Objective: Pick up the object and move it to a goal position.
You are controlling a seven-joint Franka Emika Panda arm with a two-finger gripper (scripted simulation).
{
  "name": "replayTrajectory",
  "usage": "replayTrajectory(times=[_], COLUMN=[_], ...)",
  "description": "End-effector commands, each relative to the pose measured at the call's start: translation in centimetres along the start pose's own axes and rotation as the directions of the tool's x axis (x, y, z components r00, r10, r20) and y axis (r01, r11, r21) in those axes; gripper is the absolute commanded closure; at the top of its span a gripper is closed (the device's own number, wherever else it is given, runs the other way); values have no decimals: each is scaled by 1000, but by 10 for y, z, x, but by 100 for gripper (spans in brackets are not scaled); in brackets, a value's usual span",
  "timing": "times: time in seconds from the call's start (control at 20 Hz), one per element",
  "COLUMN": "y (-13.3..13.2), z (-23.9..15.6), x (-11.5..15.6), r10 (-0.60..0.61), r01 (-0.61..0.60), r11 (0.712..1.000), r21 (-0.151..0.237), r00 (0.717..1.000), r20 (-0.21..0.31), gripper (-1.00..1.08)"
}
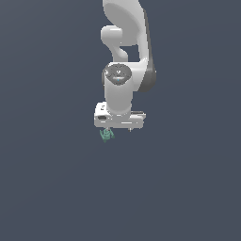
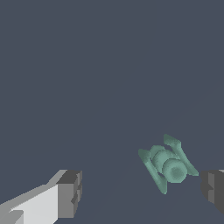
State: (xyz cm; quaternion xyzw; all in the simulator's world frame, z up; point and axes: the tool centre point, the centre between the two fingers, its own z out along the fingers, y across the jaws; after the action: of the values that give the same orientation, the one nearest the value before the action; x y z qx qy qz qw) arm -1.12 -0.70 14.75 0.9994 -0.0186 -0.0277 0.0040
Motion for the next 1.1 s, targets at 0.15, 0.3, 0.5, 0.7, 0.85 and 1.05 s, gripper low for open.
replayTrajectory(times=[0.15, 0.3, 0.5, 0.7, 0.85, 1.05], y=[2, 9, 14, 14, 16, 20], z=[-4, -14, -21, -19, -17, -11], x=[1, 5, 7, 7, 6, 4], r10=[-1, -2, -2, -7, -21, -55], r01=[1, 2, 2, 6, 20, 55], r11=[1000, 1000, 1000, 1000, 1000, 998], r21=[-1, -5, -8, -7, -8, -9], r00=[1000, 999, 999, 999, 999, 997], r20=[-8, -32, -48, -46, -47, -47], gripper=[-92, -92, -92, -92, -92, -92])
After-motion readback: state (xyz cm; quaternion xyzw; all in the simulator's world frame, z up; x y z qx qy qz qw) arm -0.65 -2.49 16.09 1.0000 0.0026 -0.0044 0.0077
